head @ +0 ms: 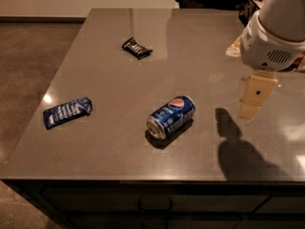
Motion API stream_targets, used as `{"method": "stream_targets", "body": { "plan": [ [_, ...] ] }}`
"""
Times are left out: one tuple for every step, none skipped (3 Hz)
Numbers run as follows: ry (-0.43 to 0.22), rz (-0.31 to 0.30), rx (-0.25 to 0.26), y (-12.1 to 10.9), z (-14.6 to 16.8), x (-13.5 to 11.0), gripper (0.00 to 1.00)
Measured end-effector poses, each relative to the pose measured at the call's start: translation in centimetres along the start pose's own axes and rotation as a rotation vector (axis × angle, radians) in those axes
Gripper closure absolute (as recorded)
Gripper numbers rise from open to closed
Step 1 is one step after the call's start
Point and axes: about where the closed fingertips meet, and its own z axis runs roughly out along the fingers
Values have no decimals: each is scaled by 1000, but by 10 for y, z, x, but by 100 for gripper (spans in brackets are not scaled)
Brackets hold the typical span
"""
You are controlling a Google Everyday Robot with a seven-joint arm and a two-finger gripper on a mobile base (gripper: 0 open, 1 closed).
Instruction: Pick pepsi can
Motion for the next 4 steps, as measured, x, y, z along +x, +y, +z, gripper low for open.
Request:
{"method": "stream_targets", "body": {
  "plan": [
    [14, -82, -35, -4, 23, -14, 0],
    [20, -192, -64, -6, 44, -32, 0],
    [34, -299, -81, -4, 68, -45, 0],
    [35, -353, -96, 2, 83, -55, 0]
  ]
}}
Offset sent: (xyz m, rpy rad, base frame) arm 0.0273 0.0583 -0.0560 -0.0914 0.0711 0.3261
